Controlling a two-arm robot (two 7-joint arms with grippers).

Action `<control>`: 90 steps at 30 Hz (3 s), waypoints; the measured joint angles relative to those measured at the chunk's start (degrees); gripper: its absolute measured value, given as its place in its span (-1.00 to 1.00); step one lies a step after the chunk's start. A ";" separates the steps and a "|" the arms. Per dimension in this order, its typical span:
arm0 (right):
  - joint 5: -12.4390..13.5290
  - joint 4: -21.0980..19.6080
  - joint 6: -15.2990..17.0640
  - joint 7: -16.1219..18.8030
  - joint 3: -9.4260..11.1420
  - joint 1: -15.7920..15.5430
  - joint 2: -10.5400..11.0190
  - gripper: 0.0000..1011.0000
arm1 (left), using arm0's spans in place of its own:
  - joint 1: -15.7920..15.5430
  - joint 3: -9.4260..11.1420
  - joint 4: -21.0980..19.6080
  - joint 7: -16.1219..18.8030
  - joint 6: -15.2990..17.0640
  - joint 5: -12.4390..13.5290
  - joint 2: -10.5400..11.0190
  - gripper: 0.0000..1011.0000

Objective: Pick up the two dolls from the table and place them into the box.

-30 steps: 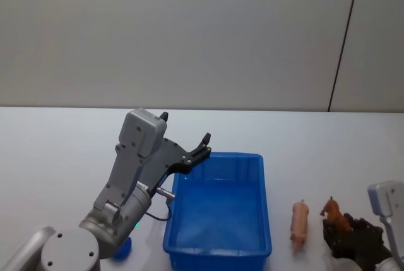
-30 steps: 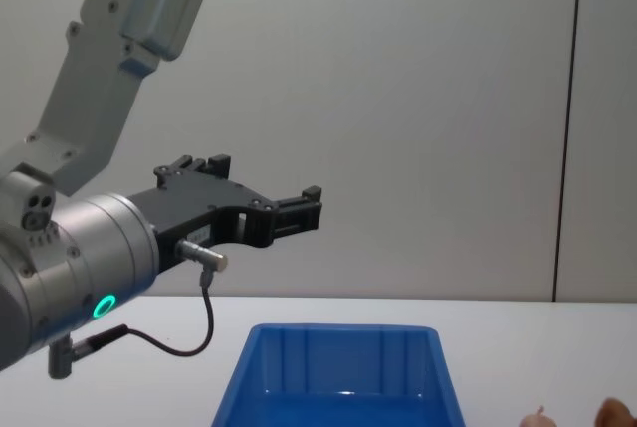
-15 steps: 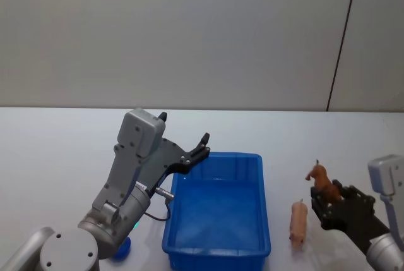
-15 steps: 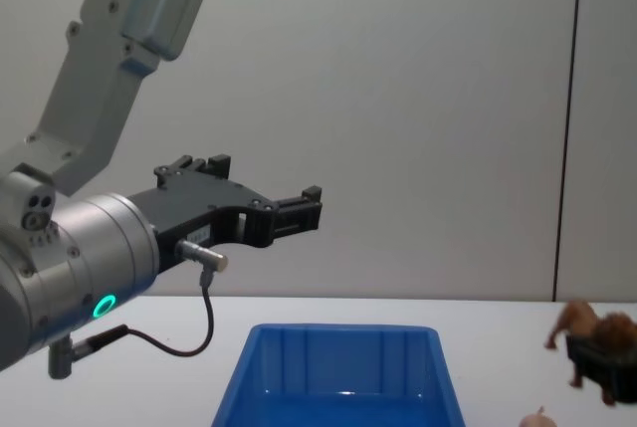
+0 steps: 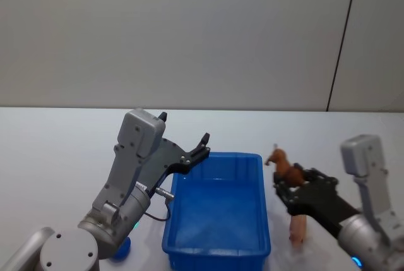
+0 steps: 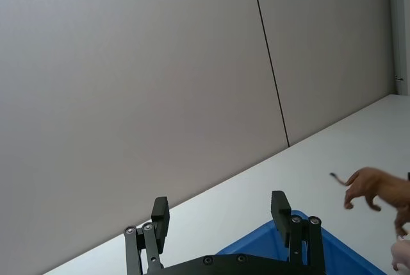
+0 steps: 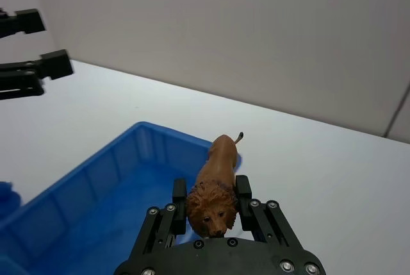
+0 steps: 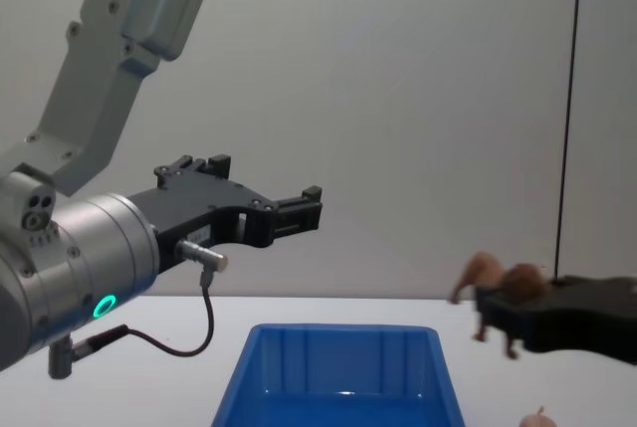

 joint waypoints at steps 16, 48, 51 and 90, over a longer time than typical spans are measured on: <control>-3.81 10.52 1.67 5.99 -3.70 6.90 -6.00 0.05 | 0.00 0.00 0.00 0.00 0.00 0.00 0.00 0.98; -5.97 4.39 1.36 -4.85 -3.68 1.92 -3.79 0.98 | 0.00 0.00 0.00 0.00 0.00 0.00 0.00 0.98; -5.92 2.92 2.11 -6.69 -3.30 0.82 -3.05 0.98 | 0.00 0.00 0.00 0.00 0.00 0.00 0.00 0.98; -3.57 6.26 8.28 -12.75 -2.47 -1.69 -3.70 0.98 | 0.00 0.00 0.00 0.00 0.00 0.00 0.00 0.98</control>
